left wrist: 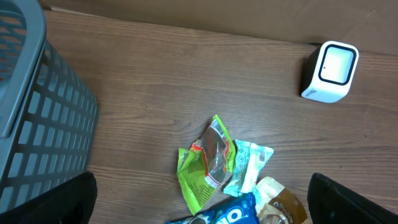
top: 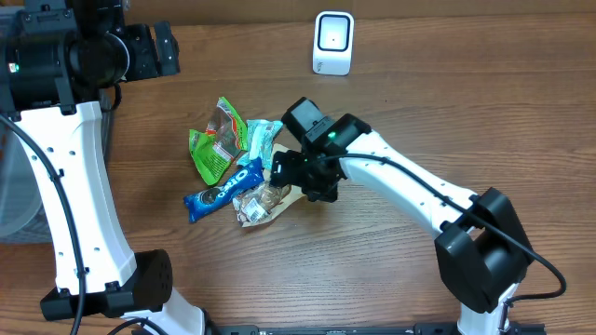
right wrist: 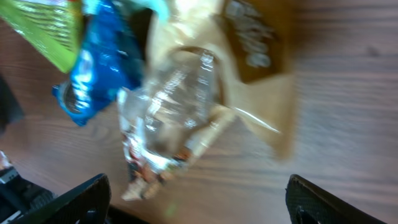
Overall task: Scan the item barcode
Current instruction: 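Lower the right gripper onto the gold pouch and grasp it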
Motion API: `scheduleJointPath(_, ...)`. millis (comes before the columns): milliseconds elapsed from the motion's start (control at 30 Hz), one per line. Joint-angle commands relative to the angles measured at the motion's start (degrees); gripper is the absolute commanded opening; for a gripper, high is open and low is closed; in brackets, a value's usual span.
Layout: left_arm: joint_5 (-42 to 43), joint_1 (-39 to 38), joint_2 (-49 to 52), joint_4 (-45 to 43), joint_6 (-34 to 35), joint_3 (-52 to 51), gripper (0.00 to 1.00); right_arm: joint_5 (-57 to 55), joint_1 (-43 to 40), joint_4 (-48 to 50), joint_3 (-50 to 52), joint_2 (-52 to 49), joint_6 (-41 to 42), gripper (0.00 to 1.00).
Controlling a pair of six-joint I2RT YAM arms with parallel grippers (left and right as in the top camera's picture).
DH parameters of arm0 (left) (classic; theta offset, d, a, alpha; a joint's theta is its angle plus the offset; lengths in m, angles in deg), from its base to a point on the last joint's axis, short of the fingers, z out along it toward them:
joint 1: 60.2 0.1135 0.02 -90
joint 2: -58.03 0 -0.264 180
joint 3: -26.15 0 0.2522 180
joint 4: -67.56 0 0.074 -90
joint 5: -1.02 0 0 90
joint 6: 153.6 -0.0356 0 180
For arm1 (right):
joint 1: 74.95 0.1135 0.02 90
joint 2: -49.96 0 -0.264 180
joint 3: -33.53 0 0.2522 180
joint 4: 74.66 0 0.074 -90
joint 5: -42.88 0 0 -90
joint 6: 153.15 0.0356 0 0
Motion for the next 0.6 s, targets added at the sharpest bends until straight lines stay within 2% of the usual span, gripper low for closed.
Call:
scheduleJointPath(0, -0.4, 0.0, 0.5, 0.0, 0.6, 0.2, 1.00, -2.5, 2.5, 2.9, -0.3, -2.2, 2.3, 0.90)
scheduleJointPath(167, -0.4, 0.0, 0.5, 0.0, 0.6, 0.2, 1.00, -5.4, 5.0, 4.6, -0.3, -5.0, -1.7, 0.90)
scheduleJointPath(333, -0.4, 0.0, 0.5, 0.0, 0.6, 0.2, 1.00, -5.2, 5.6, 0.5, -0.3, -8.3, -2.7, 0.90)
scheduleJointPath(400, -0.4, 0.0, 0.5, 0.0, 0.6, 0.2, 1.00, -5.8, 4.2, -1.0, -0.3, -8.3, -3.0, 0.89)
scheduleJointPath(567, -0.4, 0.0, 0.5, 0.0, 0.6, 0.2, 1.00, -5.3, -0.8, -5.3, -0.3, -8.3, -10.7, 0.89)
